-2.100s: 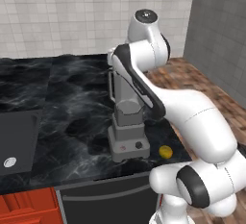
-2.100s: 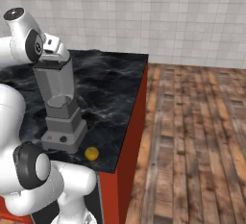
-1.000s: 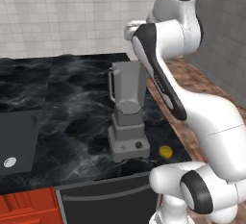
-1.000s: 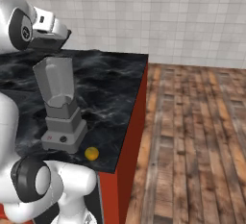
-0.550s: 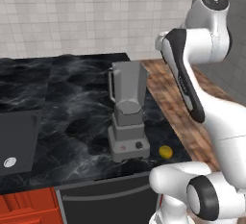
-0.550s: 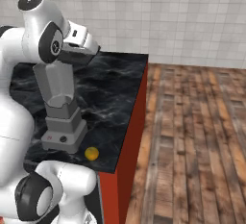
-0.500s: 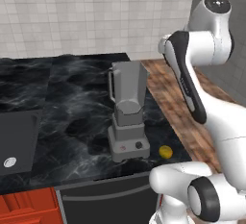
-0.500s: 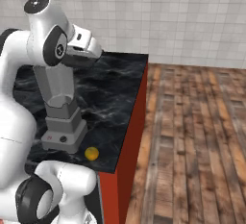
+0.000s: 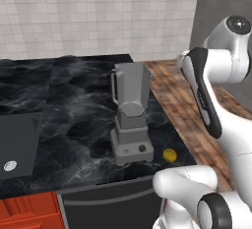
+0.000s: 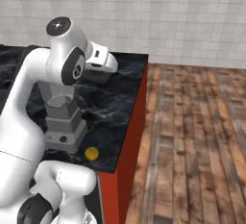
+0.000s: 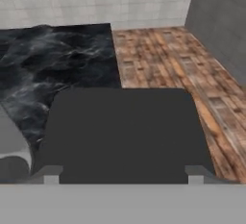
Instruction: Open the blender lid, put the orange in the blender, close the lid, and start the blender.
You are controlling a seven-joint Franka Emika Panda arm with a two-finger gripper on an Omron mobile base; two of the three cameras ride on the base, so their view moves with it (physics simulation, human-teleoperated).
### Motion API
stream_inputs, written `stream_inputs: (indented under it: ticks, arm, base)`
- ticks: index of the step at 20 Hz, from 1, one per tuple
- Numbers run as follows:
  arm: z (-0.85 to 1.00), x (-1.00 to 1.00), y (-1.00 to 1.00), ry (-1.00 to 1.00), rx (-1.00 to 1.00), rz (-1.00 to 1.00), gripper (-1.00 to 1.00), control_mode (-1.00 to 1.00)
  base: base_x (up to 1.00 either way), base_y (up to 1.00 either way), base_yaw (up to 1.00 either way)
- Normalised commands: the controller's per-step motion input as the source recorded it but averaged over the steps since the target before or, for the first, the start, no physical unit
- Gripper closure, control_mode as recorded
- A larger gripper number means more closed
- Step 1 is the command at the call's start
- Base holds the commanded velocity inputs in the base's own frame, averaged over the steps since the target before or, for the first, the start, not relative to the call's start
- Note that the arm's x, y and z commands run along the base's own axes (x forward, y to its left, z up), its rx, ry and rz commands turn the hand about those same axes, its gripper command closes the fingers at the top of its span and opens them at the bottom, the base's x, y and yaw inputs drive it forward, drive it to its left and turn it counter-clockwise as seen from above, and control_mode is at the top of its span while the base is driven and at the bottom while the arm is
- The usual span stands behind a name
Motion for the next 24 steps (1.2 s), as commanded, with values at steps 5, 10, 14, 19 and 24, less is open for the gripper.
stream_inputs:
  ticks: [5,10,14,19,24]
  arm:
    - [0.55,-0.72,0.89,-0.24,-0.15,0.00,1.00,-1.00]
    - [0.04,-0.52,1.00,-0.03,-0.22,0.04,1.00,-1.00]
    - [0.00,-0.37,1.00,0.03,-0.24,0.07,1.00,-1.00]
    - [-0.07,-0.16,1.00,0.17,-0.20,0.06,1.00,-1.00]
    - [-0.73,0.06,1.00,0.35,-0.04,0.08,1.00,-1.00]
  base:
    - [0.00,0.00,0.00]
    - [0.00,0.00,0.00]
    - [0.00,0.00,0.00]
    - [0.00,0.00,0.00]
    - [0.00,0.00,0.00]
